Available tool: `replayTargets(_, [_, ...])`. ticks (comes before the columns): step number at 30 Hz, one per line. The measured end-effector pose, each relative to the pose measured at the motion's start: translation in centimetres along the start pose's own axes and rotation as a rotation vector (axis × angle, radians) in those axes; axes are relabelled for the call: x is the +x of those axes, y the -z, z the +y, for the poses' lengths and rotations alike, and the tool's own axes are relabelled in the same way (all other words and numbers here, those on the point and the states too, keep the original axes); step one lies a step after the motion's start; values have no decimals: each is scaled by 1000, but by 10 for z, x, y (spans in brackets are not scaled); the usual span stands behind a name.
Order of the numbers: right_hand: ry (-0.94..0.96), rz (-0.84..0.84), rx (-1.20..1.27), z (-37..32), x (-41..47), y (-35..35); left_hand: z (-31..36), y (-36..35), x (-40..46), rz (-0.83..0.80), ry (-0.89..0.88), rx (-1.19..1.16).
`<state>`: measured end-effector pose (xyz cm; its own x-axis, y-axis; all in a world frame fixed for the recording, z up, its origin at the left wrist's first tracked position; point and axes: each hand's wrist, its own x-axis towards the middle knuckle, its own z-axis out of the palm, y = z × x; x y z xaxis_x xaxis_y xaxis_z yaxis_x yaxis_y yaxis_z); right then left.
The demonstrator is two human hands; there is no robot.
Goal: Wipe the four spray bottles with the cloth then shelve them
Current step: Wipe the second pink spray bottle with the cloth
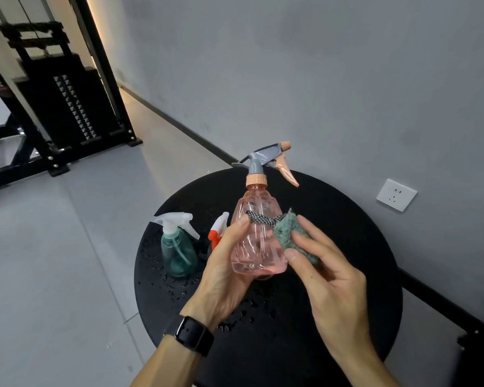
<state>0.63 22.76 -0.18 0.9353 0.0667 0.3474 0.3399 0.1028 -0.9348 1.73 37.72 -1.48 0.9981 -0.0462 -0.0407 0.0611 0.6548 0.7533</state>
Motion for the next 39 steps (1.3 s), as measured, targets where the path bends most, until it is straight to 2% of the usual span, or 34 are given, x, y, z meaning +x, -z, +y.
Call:
replayTargets(4, [9, 1, -37, 1, -1, -1, 0, 1, -3, 43, -2, 35])
replayTargets(12, [6, 27, -34, 1, 11, -5, -7, -1, -6, 114, 16, 251])
replayTargets(17, [-32, 54, -4, 2, 22, -4, -9, -5, -5, 96, 80, 314])
replayTargets(25, [-77, 33, 15, 1, 16, -1, -13, -1, 0, 102, 59, 179])
replayTargets(31, [-31, 8, -5, -1, 4, 4, -6, 0, 6, 139, 26, 81])
replayTargets(35, [28, -5, -41, 1, 0, 1, -6, 5, 9, 89, 11, 67])
replayTargets(39, [46, 3, -74, 3, 3, -2, -2, 0, 6, 114, 14, 75])
